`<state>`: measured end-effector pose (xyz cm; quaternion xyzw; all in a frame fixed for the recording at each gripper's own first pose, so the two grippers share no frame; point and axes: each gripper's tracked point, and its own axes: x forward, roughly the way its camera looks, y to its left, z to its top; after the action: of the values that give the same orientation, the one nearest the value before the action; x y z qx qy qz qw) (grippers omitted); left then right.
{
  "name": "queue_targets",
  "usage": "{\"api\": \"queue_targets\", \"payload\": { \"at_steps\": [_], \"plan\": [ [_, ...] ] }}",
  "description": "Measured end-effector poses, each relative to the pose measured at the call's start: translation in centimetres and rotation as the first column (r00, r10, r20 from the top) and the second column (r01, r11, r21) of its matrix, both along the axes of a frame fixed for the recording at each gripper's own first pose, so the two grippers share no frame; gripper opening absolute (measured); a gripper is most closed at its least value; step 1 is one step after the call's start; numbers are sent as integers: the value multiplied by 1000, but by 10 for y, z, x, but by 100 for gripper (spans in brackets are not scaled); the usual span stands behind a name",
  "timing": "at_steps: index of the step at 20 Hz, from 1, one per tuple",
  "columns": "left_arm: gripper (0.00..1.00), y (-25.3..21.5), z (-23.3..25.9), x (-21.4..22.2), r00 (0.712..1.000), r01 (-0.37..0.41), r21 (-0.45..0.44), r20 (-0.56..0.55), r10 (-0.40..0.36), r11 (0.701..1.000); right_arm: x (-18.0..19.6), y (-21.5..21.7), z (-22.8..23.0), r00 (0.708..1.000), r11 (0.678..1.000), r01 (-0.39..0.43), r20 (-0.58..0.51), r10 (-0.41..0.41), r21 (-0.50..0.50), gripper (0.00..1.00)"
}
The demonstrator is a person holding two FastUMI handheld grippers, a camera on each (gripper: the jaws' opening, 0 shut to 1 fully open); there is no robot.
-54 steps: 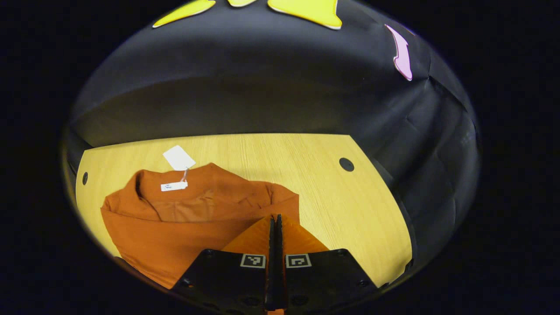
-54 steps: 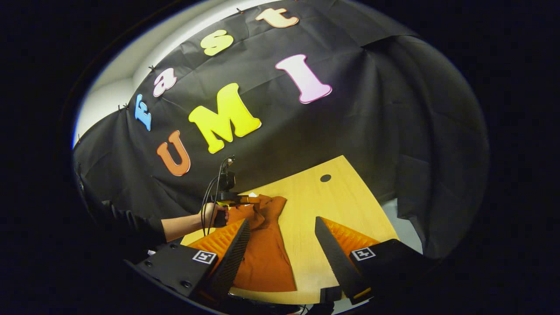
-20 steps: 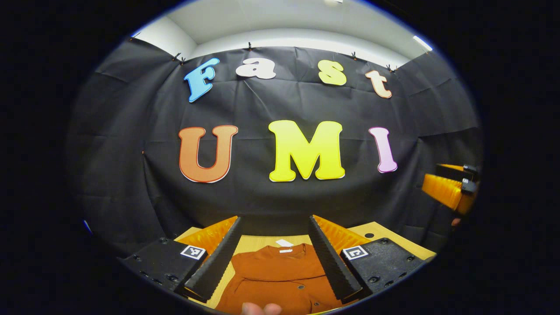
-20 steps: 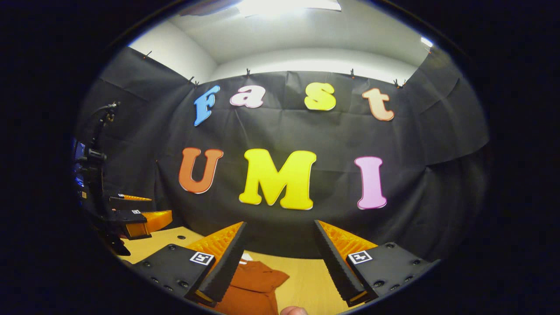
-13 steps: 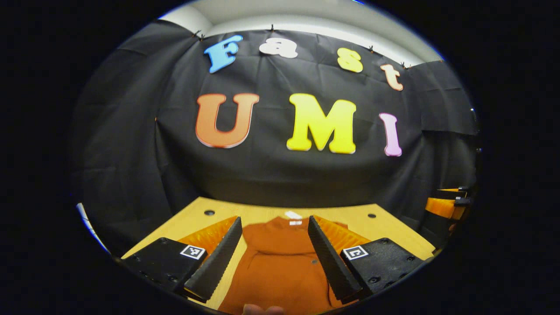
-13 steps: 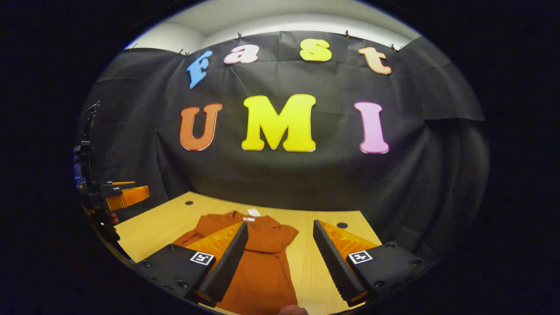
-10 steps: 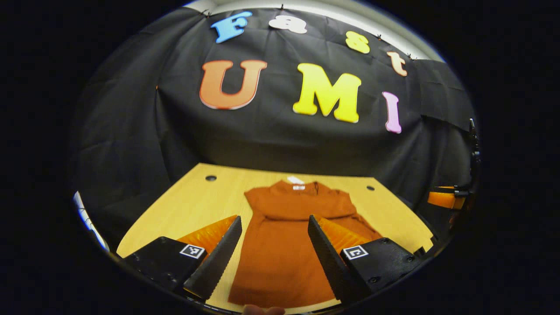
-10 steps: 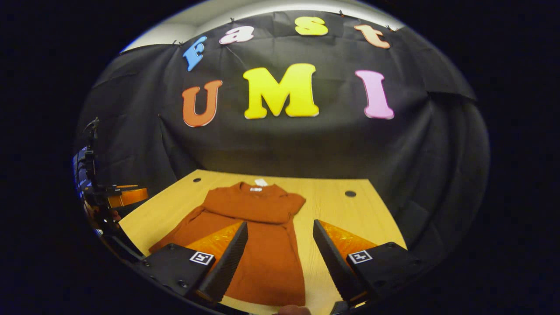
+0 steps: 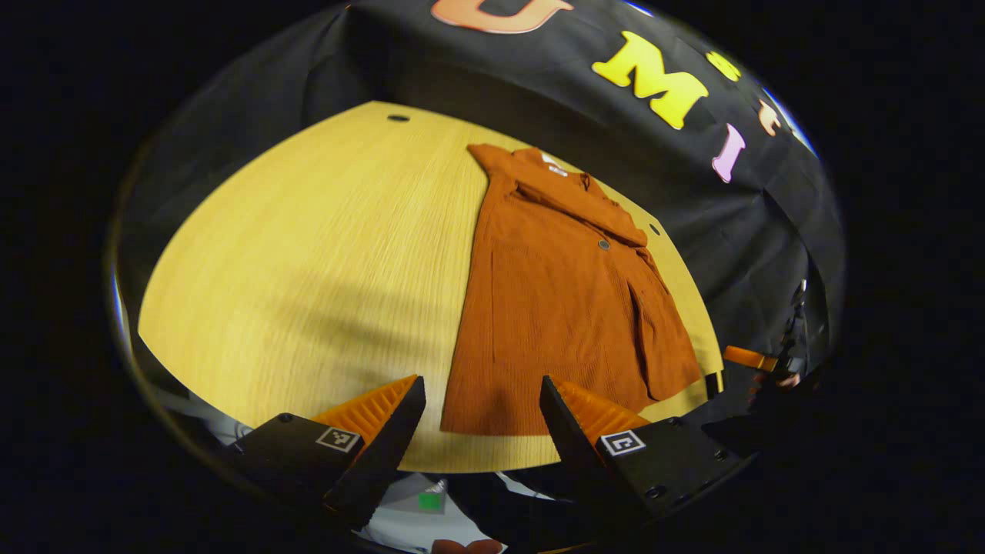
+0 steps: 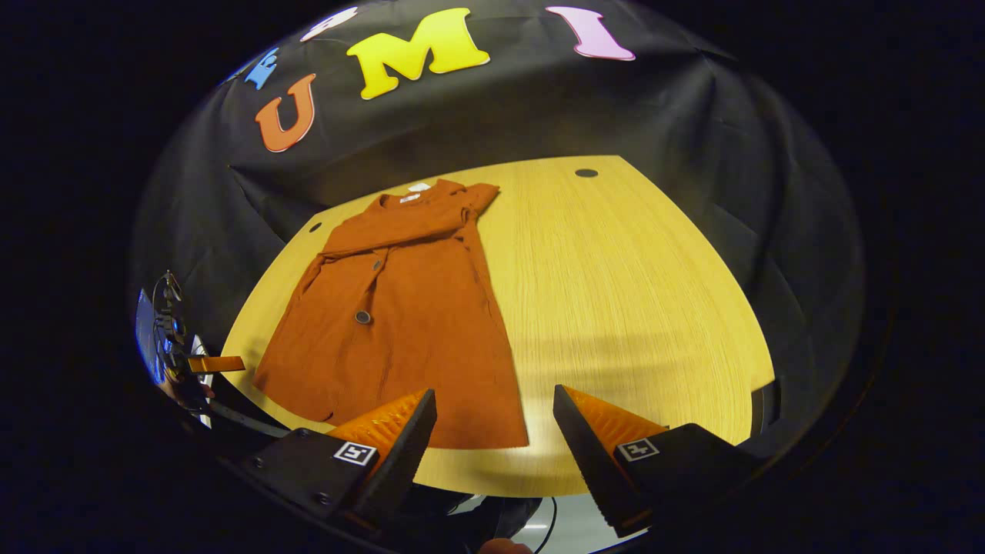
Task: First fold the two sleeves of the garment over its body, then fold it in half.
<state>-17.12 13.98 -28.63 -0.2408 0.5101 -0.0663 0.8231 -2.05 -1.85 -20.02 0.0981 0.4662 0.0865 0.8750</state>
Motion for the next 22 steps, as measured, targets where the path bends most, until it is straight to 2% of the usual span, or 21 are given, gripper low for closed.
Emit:
{"api": "queue_targets", "payload": {
  "at_steps": [2,5,6,11,13,14,16,17,18,19,20,22],
  "plan": [
    [98,-14,-5,-8,999,17,-67,-46,-20,998,-3,-2,-8,1000,1000,6,-30,-7,-12,93],
    [100,-9,-12,-5,998,16,-77,-57,-20,997,-14,-5,-14,998,1000,8,-69,-9,-15,94],
    [94,-10,-11,-5,998,3,-89,-65,-9,996,-15,-4,-16,997,1000,7,-79,-8,-14,94],
    [94,-27,-9,4,995,-13,-183,-99,-6,983,-19,6,-30,987,998,33,-160,-25,46,97],
    [92,-33,-11,6,995,0,-186,-102,-20,982,-13,8,-29,988,997,46,-150,-36,61,94],
    [90,-36,-13,6,994,12,-180,-103,-31,984,-8,7,-30,987,996,54,-152,-44,64,96],
    [83,-41,-14,9,993,47,-158,-103,-64,986,2,14,-36,986,996,65,-155,-55,64,96],
    [78,-44,-17,10,991,68,-139,-102,-83,988,4,22,-37,986,997,49,-160,-39,58,93],
    [75,-47,-19,12,990,90,-121,-98,-102,989,-1,30,-38,987,999,20,-160,-13,38,95],
    [71,-48,-19,15,989,106,-108,-93,-116,988,-5,36,-42,988,1000,-30,-155,29,-3,93],
    [70,-49,-19,18,988,113,-101,-92,-122,988,-8,35,-42,987,994,-91,-136,81,-66,90],
    [64,-50,-26,24,987,110,-85,-105,-118,990,-13,33,-45,978,961,-192,-122,170,-198,85]
  ]
}}
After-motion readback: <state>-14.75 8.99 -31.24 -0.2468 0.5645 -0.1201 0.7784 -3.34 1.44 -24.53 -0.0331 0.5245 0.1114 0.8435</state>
